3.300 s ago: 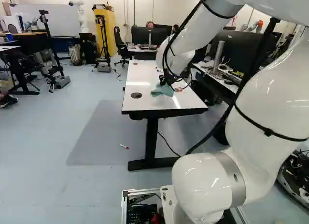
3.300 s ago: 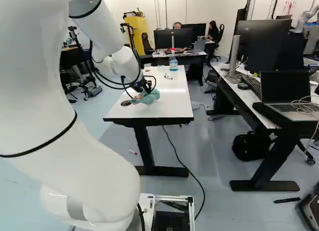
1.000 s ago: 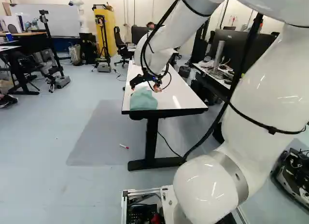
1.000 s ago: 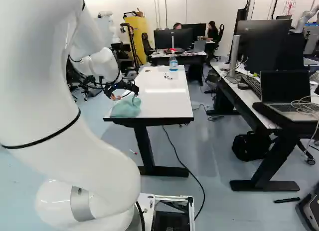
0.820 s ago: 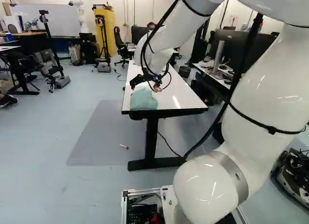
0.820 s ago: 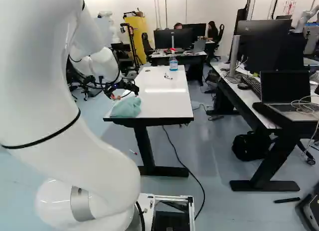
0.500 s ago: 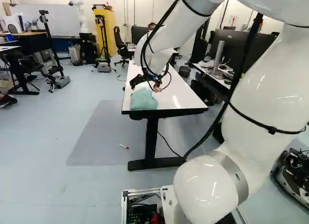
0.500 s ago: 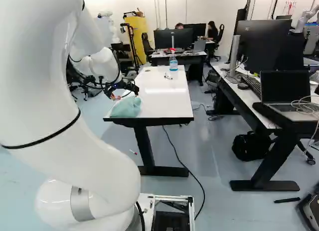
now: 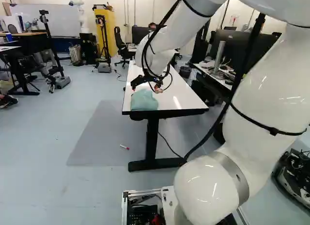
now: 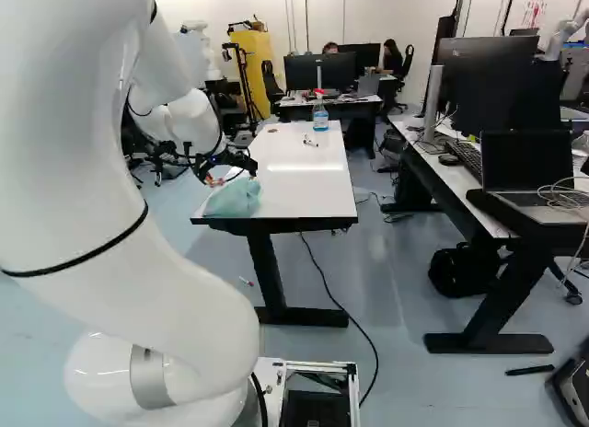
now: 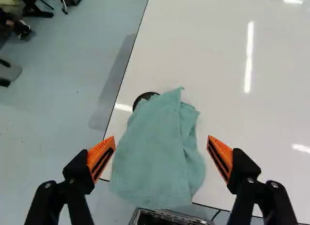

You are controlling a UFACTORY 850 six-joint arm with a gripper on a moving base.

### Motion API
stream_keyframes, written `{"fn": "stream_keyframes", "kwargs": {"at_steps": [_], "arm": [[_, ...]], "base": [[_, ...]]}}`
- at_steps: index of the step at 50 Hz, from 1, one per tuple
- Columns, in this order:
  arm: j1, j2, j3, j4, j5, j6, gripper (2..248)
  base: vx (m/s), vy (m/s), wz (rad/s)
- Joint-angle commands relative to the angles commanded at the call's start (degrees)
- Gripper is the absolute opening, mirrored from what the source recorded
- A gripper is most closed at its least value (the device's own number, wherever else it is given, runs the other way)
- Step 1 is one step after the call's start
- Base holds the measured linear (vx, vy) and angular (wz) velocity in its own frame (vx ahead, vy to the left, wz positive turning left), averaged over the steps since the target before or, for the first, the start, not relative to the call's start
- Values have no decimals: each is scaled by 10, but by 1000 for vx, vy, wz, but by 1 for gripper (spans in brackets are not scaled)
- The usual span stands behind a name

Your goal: Clean the table with the green towel

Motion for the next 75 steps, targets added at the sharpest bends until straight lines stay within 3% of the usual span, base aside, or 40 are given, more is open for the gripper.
{"fn": "stream_keyframes", "kwargs": {"at_steps": [37, 75], "arm": [[-25, 30, 71, -8, 100, 0, 247], [-74, 87, 209, -23, 295, 0, 247]], "base": [[0, 0, 0], [0, 0, 0]]}}
